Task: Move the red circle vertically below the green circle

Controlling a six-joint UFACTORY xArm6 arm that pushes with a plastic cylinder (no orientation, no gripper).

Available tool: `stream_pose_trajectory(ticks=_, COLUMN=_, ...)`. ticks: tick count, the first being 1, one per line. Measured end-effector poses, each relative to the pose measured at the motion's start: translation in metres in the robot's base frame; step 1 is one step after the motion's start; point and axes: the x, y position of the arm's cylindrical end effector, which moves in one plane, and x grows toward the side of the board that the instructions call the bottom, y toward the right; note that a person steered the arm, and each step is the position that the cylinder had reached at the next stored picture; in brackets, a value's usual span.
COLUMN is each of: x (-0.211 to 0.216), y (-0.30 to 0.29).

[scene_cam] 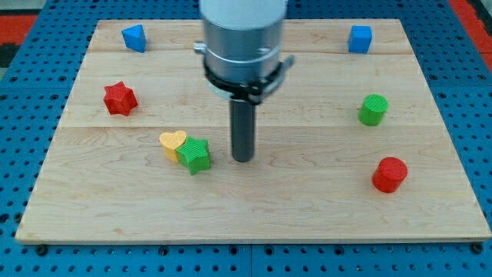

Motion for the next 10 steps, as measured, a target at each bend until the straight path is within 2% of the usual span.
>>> stream_pose_trajectory(ticks=1, x=-0.023, y=-0.039)
stream_pose_trajectory(ticks=3, x=-0.042, y=-0.079)
stream_pose_trajectory(ticks=7, x=-0.045, y=-0.095)
stream_pose_trajectory(ticks=9, x=-0.044, y=-0.084)
stream_pose_trajectory(ticks=10, x=-0.015, y=-0.079)
